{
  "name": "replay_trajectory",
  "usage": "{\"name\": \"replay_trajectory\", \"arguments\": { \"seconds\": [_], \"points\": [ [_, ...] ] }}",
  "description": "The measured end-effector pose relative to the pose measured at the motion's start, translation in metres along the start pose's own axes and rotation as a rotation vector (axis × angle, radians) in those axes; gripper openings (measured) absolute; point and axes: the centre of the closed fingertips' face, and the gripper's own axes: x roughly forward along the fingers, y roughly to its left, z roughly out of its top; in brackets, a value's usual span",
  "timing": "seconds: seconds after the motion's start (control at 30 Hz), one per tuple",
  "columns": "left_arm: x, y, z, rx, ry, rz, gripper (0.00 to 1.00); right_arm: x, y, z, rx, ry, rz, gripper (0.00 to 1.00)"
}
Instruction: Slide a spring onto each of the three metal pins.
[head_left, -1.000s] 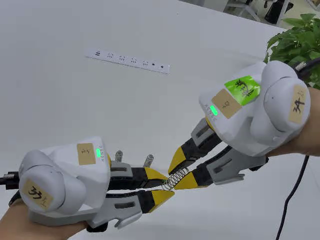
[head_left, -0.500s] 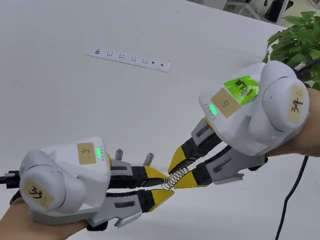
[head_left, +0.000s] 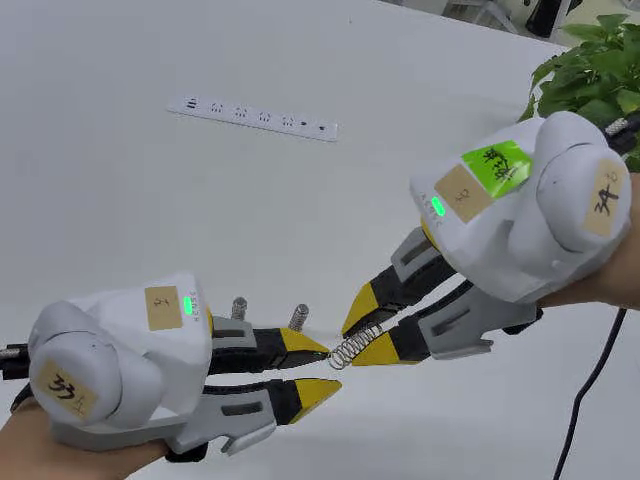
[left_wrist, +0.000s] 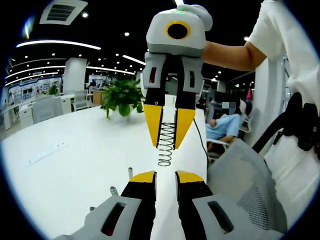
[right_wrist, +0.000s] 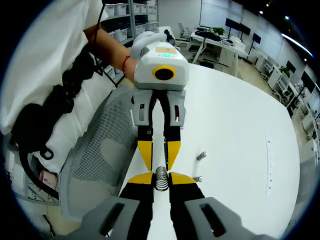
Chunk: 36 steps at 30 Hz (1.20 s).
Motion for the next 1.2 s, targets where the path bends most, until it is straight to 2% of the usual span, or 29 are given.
{"name": "replay_trajectory", "arguments": {
  "seconds": [0.33, 0.53, 0.77, 0.97, 1.2],
  "points": [
    [-0.02, 0.018, -0.013, 0.018, 0.043, 0.056, 0.24, -0.009, -0.014, -0.023, 0.064, 0.019, -0.059, 0.12],
    [-0.034, 0.034, -0.022, 0.014, 0.064, 0.098, 0.36, -0.012, -0.029, -0.043, 0.122, 0.047, -0.108, 0.12],
    [-0.048, 0.049, -0.033, -0.02, 0.077, 0.123, 0.51, -0.013, -0.046, -0.07, 0.182, 0.098, -0.154, 0.12],
    [-0.058, 0.06, -0.04, -0.034, 0.083, 0.141, 0.63, -0.008, -0.059, -0.087, 0.215, 0.131, -0.176, 0.12],
    [-0.065, 0.07, -0.045, -0.007, 0.088, 0.159, 0.71, 0.008, -0.07, -0.102, 0.24, 0.149, -0.172, 0.12]
  ]
}}
